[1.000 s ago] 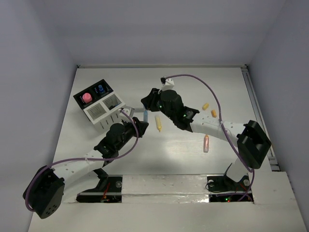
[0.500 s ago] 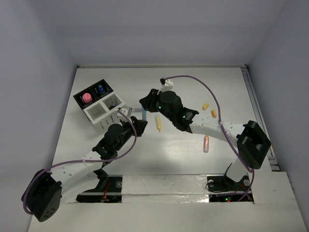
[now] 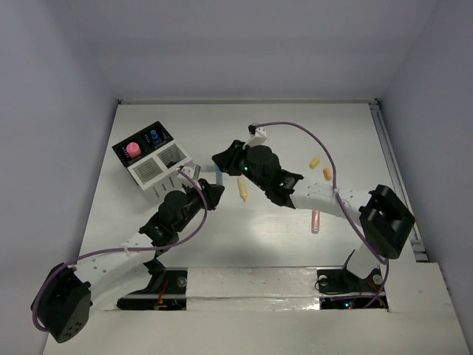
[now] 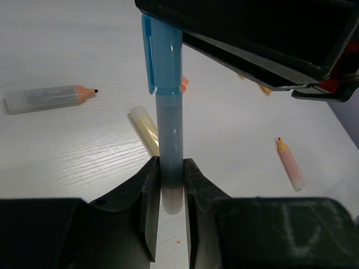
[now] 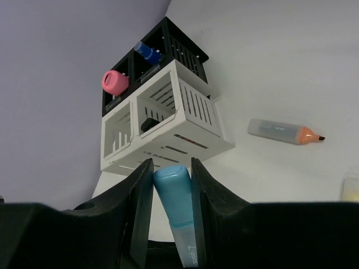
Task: Sort the stationery into containers
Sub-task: Close the pen cap on the pen.
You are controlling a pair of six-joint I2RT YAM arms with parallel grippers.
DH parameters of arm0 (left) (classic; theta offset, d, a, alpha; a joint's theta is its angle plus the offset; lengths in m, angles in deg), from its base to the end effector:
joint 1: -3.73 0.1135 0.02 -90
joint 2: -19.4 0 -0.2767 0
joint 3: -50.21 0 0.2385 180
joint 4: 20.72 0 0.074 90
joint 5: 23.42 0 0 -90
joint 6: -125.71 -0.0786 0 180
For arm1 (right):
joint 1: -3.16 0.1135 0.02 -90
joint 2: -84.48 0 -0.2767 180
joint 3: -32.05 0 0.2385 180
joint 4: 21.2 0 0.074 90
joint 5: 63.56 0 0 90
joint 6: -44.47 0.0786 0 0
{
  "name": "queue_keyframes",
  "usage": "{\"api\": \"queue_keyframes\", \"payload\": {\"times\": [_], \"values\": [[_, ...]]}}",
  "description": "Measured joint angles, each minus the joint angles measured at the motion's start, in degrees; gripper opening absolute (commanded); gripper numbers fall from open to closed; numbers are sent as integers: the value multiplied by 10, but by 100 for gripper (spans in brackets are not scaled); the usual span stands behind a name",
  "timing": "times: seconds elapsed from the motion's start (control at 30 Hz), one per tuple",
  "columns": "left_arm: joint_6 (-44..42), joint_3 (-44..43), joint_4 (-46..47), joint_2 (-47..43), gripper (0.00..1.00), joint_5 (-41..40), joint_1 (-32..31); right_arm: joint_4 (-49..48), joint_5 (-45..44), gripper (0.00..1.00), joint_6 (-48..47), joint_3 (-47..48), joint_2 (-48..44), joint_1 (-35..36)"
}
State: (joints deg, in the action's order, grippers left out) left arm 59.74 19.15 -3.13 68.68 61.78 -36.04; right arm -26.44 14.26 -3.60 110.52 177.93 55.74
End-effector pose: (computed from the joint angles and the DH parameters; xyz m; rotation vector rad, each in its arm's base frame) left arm 0.1720 -0.1346 0.2470 0.1571 1.6324 -0.7981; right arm 0.2658 0.3201 0.3025 -0.0060 1.8504 1.0075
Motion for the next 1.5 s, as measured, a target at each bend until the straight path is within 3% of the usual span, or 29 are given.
{"api": "queue_keyframes", "payload": {"times": [0.43,0.63,0.83,1.5], "values": [[2,10,-35,-34,0,2,-7,-77,31,12,50,-72,-17,0],[2,10,-68,-59,0,5,-10,-89,40,0,55,-90,-25,3],[0,10,-117,-90,0,13,-15,-95,42,0,50,-115,-40,15],[0,-25,-236,-78,0,50,-23,-139,-35,0,64,-194,-44,55]]}}
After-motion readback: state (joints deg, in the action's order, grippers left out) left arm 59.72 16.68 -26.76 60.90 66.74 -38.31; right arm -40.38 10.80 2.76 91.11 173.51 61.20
